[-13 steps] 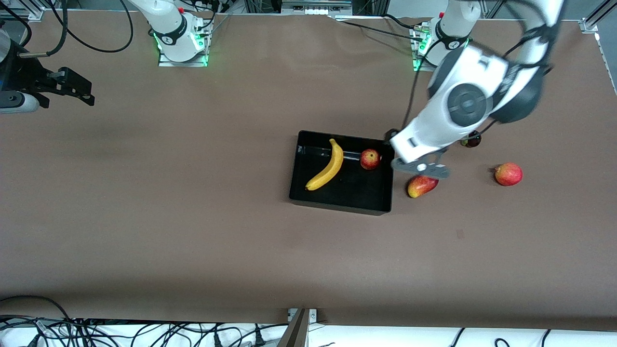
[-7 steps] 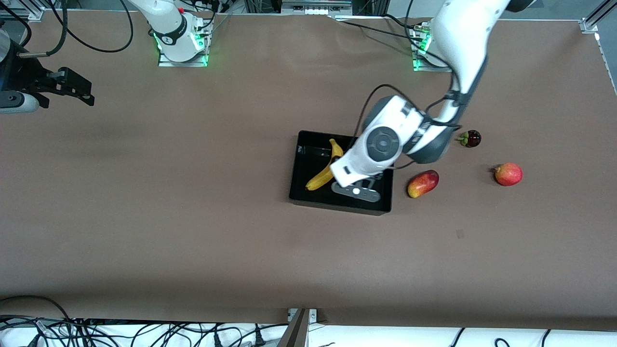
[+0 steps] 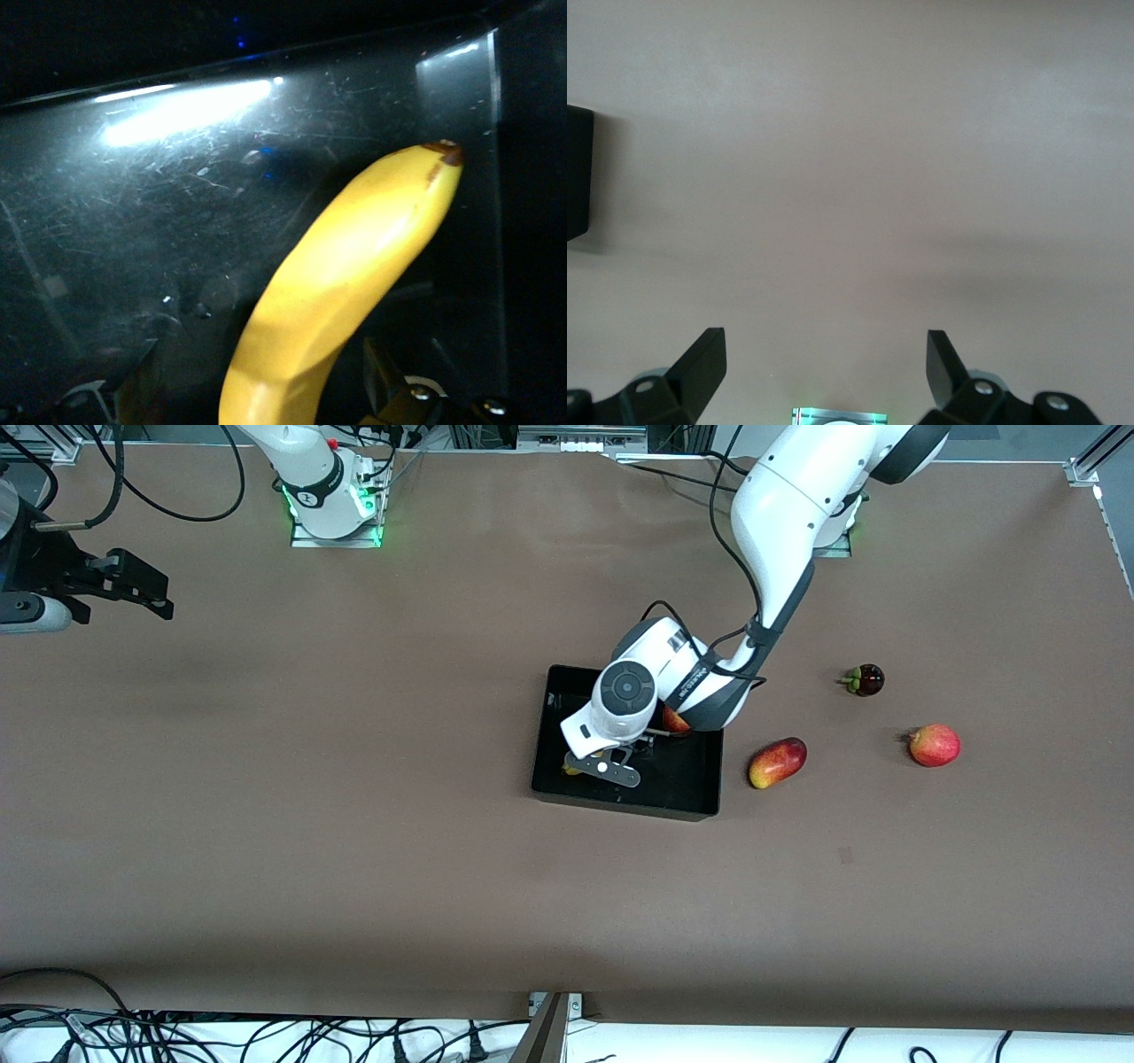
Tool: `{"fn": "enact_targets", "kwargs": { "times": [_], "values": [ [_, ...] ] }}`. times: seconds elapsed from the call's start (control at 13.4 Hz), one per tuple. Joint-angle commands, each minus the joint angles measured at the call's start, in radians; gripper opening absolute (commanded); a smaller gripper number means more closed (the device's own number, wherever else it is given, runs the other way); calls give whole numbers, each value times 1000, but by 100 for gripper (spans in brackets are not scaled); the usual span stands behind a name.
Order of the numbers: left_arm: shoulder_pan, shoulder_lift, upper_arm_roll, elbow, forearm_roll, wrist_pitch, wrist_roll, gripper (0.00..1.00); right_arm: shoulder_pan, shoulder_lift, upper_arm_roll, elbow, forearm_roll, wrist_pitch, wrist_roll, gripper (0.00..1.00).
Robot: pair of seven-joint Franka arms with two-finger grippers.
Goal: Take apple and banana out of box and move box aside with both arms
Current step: 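Grasp the yellow banana in the box with the left gripper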
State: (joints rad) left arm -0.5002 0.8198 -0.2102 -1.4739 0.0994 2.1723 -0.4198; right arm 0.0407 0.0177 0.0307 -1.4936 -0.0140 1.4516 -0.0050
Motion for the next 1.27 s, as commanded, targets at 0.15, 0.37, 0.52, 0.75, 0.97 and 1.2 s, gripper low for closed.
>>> {"fn": "enact_targets", "kwargs": {
  "times": [0.15,0.37,0.52,0.75,0.97,1.2],
  "values": [
    [-1,-8,11,14,31,-40,-16,11,-7,-1,2,6,14,4,-6,100],
    [2,-17,8,18,14,-43,-25,0,-7,-1,2,6,16,4,-6,100],
    [8,-39,3,35,13,-80,-40,1,-7,-1,2,6,16,4,-6,100],
    [25,-90,6,98,13,-185,-53,1,-8,-1,2,6,16,4,-6,100],
    [93,-129,3,150,13,-284,-39,1,-7,-1,2,6,16,4,-6,100],
    [166,-169,3,150,16,-351,25,0,-7,-1,2,6,16,6,-6,100]
  ]
}}
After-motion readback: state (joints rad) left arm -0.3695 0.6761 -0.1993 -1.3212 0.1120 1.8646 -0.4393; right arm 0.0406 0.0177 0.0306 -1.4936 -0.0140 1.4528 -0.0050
